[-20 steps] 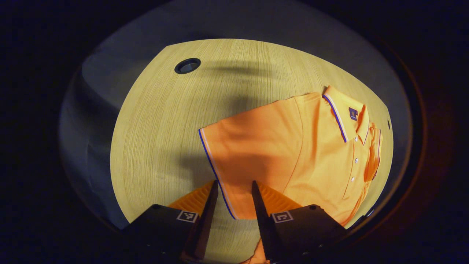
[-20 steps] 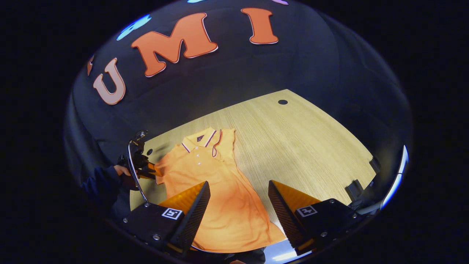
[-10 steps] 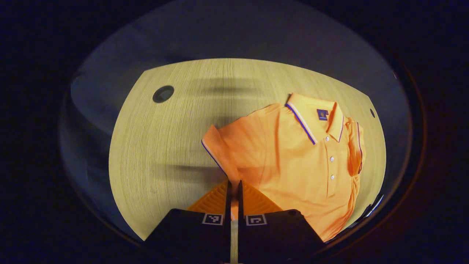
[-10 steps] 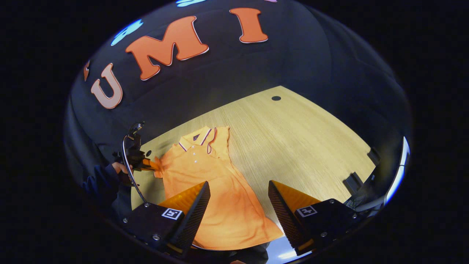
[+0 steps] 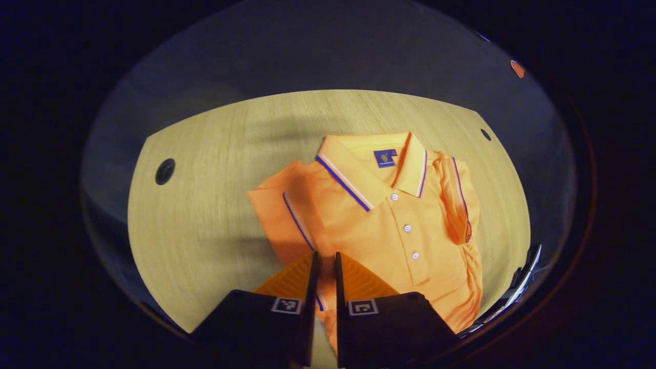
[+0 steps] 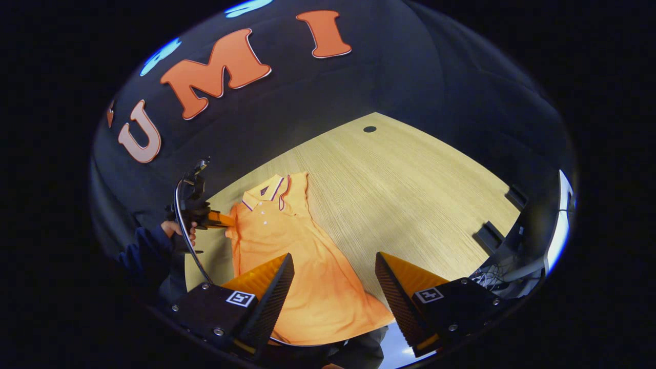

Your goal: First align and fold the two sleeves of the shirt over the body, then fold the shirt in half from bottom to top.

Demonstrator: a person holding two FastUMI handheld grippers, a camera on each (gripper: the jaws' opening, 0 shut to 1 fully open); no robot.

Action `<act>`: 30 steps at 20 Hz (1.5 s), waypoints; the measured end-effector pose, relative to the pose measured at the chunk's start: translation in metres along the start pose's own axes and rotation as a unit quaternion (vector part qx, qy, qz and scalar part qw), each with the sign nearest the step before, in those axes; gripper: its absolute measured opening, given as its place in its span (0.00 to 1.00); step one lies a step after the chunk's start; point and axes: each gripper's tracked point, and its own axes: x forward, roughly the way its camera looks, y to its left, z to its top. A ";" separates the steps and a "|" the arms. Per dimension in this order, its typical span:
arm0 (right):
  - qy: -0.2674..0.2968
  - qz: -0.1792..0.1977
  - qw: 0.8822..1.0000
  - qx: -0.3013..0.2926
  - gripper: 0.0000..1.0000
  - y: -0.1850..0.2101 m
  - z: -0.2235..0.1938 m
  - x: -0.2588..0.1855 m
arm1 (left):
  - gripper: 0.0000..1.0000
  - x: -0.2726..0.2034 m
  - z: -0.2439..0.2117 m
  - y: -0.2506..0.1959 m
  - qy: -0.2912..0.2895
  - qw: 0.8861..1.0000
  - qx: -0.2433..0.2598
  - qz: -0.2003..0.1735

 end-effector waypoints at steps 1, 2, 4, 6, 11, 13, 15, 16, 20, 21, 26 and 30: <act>0.005 -0.005 1.000 0.005 0.97 -0.004 -0.007 -0.002 | 0.25 0.000 -0.002 -0.012 0.003 1.000 -0.009 -0.025; 0.009 -0.007 1.000 0.008 0.97 -0.006 -0.012 -0.003 | 0.33 0.005 -0.004 -0.021 0.004 0.999 -0.017 -0.043; 0.013 -0.009 1.000 0.014 0.97 -0.011 -0.018 -0.008 | 0.67 0.005 -0.013 -0.025 0.007 0.998 -0.025 -0.053; 0.016 -0.007 1.000 0.009 0.97 -0.014 -0.020 -0.007 | 0.92 0.001 -0.020 -0.021 -0.004 0.999 -0.028 -0.043; 0.036 0.022 0.998 -0.038 0.97 -0.014 -0.030 0.006 | 0.97 -0.049 -0.049 -0.011 -0.049 0.998 -0.046 -0.011; 0.041 0.037 0.997 -0.062 0.97 -0.012 -0.032 0.011 | 0.97 -0.071 -0.063 -0.012 -0.067 0.996 -0.058 -0.005; 0.047 0.053 0.994 -0.082 0.98 -0.010 -0.034 0.015 | 0.96 -0.092 -0.076 -0.013 -0.083 0.994 -0.069 0.004; 0.050 0.064 0.992 -0.093 0.99 -0.007 -0.036 0.016 | 0.96 -0.104 -0.083 -0.016 -0.093 0.993 -0.073 0.006; 0.062 0.095 0.984 -0.140 0.99 -0.004 -0.043 0.022 | 0.98 -0.143 -0.115 -0.026 -0.116 0.989 -0.086 0.017; 0.066 0.102 0.981 -0.150 0.99 -0.004 -0.047 0.023 | 0.98 -0.150 -0.124 -0.029 -0.121 0.988 -0.088 0.022; 0.095 0.115 0.968 -0.203 0.99 -0.016 -0.071 0.028 | 0.98 -0.172 -0.188 -0.038 -0.101 0.989 -0.095 0.043; 0.129 0.120 0.957 -0.232 0.99 -0.031 -0.100 0.031 | 0.99 -0.173 -0.253 -0.039 -0.064 0.991 -0.102 0.061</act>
